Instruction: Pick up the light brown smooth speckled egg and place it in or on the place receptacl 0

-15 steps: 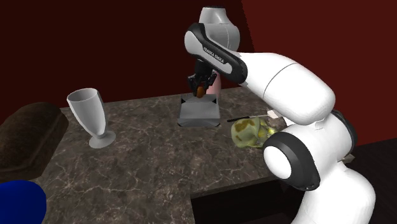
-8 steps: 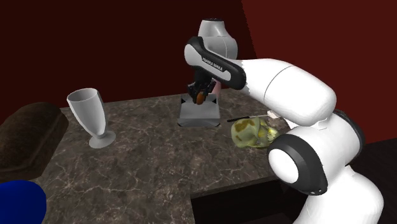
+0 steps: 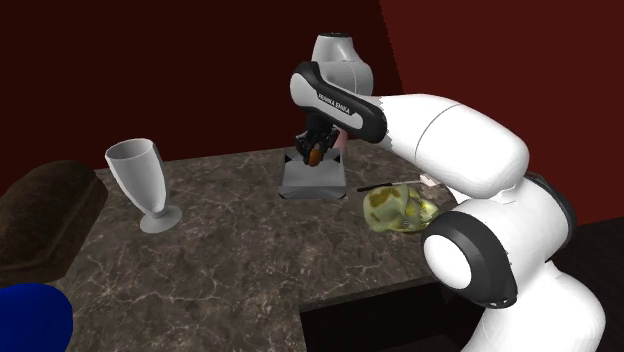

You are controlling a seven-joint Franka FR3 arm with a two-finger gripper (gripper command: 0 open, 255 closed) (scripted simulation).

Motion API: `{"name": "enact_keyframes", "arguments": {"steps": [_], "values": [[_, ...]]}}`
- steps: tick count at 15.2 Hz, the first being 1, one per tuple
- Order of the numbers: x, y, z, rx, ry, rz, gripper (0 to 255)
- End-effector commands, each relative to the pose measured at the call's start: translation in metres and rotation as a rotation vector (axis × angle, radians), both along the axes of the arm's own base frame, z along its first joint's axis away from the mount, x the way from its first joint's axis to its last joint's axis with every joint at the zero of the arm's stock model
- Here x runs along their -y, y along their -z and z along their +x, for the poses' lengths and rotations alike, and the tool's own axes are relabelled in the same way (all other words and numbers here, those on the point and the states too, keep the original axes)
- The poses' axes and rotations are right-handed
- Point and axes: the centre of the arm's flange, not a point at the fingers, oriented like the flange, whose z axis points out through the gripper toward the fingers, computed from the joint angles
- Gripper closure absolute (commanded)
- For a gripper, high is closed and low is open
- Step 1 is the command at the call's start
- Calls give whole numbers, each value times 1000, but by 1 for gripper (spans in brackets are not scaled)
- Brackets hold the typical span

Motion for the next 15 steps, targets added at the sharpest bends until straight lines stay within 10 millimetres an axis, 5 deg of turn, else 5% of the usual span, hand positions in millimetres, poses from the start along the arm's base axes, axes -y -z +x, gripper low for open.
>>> {"name": "enact_keyframes", "arguments": {"steps": [1,6,10,15], "values": [[0,0,0,0,0,0,0],[0,0,0,0,0,0,0],[3,-49,-8,0,0,0,0],[3,-49,-8,0,0,0,0]]}}
